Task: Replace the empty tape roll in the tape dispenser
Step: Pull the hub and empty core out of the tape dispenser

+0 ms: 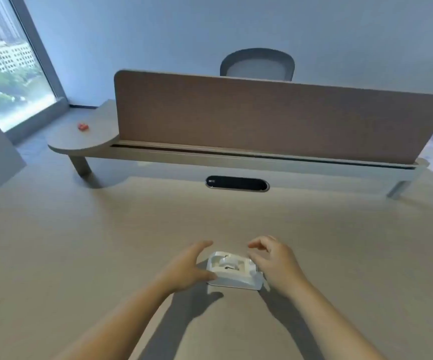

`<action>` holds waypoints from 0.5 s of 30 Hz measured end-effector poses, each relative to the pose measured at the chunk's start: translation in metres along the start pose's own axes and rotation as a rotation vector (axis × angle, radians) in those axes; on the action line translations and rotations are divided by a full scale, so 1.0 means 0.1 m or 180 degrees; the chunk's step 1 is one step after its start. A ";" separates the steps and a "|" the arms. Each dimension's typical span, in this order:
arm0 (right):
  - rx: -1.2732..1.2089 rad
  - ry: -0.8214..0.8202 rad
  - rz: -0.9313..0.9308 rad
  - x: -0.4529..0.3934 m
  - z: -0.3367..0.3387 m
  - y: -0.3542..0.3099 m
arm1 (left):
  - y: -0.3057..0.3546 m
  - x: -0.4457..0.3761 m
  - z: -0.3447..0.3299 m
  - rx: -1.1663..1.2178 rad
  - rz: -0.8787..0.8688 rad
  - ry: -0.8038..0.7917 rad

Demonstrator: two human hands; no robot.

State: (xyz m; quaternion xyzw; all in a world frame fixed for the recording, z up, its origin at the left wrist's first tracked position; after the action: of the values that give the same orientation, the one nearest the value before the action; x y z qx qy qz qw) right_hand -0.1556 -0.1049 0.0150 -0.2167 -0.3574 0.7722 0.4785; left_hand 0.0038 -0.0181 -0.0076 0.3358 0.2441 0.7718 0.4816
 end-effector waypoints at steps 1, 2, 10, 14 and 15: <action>0.0167 -0.0038 0.0053 -0.02 -0.07 0.03 | -0.03 -0.02 -0.03 0.0021 -0.0007 -0.0005; 0.0340 -0.0043 0.0144 -0.04 -0.13 0.06 | -0.07 -0.07 -0.07 0.0024 -0.0042 0.0023; 0.1004 -0.0071 0.0438 -0.11 -0.41 0.21 | -0.22 -0.25 -0.23 -0.0024 -0.0087 0.0083; 0.0999 -0.0008 0.0499 -0.11 -0.45 0.24 | -0.27 -0.25 -0.25 0.0251 -0.0009 0.0186; 0.0973 0.0025 0.0501 -0.11 -0.46 0.25 | -0.29 -0.25 -0.26 0.0294 0.0004 0.0202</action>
State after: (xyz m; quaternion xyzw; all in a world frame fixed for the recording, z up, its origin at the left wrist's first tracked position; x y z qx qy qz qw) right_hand -0.1344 -0.1060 -0.0339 -0.1717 -0.2159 0.8518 0.4454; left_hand 0.0088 -0.0304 -0.0517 0.3332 0.2944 0.7703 0.4571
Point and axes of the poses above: each hand's wrist, its own x-axis away from the middle knuckle, its own z-axis out of the back of the hand, y = z × x, the point moved 2 cm from there along -x, towards the middle knuckle, and after that the axes turned 9 degrees about y, right-handed, at the moved point
